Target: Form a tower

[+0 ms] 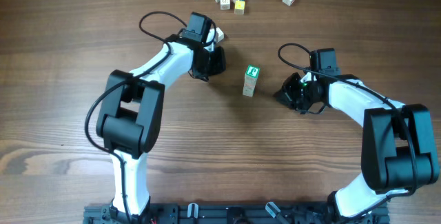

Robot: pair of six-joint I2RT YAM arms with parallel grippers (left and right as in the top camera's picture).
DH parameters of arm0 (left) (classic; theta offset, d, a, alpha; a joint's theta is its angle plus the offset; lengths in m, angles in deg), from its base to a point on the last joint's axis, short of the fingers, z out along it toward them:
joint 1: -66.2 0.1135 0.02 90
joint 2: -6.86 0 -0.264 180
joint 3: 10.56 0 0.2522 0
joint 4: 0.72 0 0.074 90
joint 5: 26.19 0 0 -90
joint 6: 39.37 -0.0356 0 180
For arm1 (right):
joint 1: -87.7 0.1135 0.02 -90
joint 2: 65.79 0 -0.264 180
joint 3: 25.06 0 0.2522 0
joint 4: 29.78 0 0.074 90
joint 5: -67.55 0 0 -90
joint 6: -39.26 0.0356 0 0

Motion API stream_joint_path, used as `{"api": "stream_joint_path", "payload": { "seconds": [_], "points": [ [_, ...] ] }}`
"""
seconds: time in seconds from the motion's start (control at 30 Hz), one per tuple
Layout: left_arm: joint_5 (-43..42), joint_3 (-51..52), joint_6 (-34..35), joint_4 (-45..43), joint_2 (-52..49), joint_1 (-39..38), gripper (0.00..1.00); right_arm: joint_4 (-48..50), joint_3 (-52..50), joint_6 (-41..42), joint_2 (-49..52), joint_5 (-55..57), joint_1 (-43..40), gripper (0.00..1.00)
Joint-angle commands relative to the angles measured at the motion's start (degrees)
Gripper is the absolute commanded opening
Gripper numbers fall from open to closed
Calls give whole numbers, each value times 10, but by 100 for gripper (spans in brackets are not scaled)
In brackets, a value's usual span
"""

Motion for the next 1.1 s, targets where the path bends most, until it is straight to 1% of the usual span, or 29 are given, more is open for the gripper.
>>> {"api": "stream_joint_path", "payload": {
  "seconds": [0.0, 0.13, 0.4, 0.5, 0.63, 1.07],
  "points": [
    [-76, 5, 47, -31, -35, -16, 4, -8, -2, 2, 10, 82, -1, 19],
    [-108, 5, 58, -29, -57, -25, 4, -8, -2, 2, 10, 82, -1, 22],
    [-115, 5, 58, 25, -58, -26, 4, -8, -2, 2, 10, 84, -1, 22],
    [-162, 5, 60, 24, -58, -26, 4, -8, -2, 2, 10, 84, -1, 22],
    [-190, 5, 77, 24, -58, -26, 4, -8, -2, 2, 10, 84, -1, 22],
    [-195, 5, 77, 55, -58, -25, 4, -8, -2, 2, 10, 84, -1, 22]
  ]
}}
